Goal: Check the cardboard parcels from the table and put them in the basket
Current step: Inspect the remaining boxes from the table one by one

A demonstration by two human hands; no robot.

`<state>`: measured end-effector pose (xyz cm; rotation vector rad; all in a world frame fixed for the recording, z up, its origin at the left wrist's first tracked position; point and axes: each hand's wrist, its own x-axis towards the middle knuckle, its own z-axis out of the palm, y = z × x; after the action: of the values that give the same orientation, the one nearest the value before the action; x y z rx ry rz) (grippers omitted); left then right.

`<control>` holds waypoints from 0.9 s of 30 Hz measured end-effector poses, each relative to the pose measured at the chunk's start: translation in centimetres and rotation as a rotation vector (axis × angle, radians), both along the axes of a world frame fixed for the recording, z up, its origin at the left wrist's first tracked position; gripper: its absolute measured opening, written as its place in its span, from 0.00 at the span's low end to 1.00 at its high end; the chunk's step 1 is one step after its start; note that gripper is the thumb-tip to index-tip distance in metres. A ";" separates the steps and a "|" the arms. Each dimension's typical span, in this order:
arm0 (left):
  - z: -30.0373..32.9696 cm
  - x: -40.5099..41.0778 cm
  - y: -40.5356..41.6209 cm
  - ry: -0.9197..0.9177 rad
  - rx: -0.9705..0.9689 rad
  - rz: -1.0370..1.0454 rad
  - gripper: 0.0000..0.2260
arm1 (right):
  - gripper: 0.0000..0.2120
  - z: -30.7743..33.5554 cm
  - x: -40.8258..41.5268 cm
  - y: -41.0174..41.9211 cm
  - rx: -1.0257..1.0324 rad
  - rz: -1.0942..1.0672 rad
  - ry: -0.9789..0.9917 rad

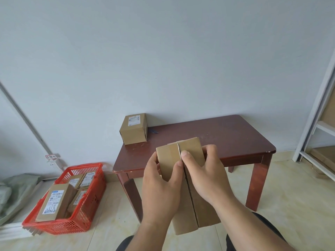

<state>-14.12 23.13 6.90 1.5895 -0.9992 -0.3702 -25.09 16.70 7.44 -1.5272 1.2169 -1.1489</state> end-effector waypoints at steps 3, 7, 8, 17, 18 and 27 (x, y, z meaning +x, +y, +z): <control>0.1 0.6 -0.4 -0.031 -0.014 0.022 0.17 | 0.16 -0.8 0.0 0.3 -0.037 0.011 0.021; 0.6 1.4 -1.1 -0.068 0.008 0.043 0.29 | 0.20 -1.3 0.2 1.3 -0.119 0.026 0.008; 0.7 1.4 -1.1 -0.065 0.005 0.041 0.29 | 0.20 -1.2 0.2 1.3 -0.114 0.024 0.001; -0.1 0.0 -0.2 -0.019 -0.040 0.058 0.25 | 0.15 0.3 0.0 0.9 0.003 0.024 -0.039; -0.1 -0.1 -0.1 -0.026 -0.040 0.049 0.27 | 0.16 0.2 0.1 1.0 0.025 0.026 -0.053; 0.3 0.6 -0.8 0.104 -0.041 -0.021 0.26 | 0.26 -1.6 0.8 1.6 0.055 0.030 -0.166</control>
<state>-13.48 22.38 7.19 1.5080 -0.9390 -0.4400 -24.31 18.33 5.87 -1.3760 1.1020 -1.1878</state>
